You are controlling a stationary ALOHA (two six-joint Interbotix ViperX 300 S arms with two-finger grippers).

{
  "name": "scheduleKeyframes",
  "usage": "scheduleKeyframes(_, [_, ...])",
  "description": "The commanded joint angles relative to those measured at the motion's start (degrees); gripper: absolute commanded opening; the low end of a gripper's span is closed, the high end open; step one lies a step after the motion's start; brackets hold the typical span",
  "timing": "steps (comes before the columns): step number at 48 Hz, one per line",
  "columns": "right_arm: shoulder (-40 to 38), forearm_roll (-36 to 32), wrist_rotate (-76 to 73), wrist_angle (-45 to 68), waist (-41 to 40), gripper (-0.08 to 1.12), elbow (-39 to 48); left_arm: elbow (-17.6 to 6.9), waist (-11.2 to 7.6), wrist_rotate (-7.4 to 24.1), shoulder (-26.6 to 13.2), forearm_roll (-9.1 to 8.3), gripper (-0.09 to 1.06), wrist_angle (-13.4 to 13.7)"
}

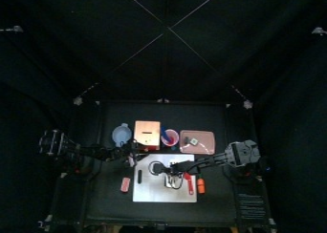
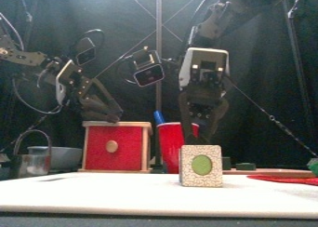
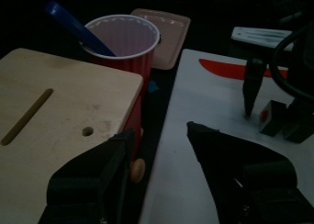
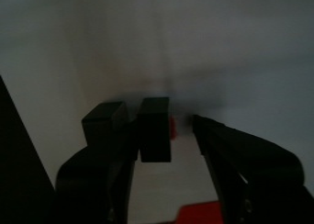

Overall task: Place sushi on board then cut the sushi with the knife then place the pieces on the plate
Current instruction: Place the 4 sushi pieces on the plate

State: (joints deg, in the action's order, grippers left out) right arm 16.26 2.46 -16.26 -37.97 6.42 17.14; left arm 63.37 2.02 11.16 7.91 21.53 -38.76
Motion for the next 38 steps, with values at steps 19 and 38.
scheduleKeyframes(19, [-22.1,-3.5,-13.8,-4.5,-10.3,0.53,18.5,-1.0,0.09,0.0,0.2,0.09,0.86,-0.3])
scheduleKeyframes(38, [-34.3,-19.0,-46.3,-5.6,-25.6,0.53,34.0,-0.8,0.18,0.1,0.2,-0.09,0.86,-0.3])
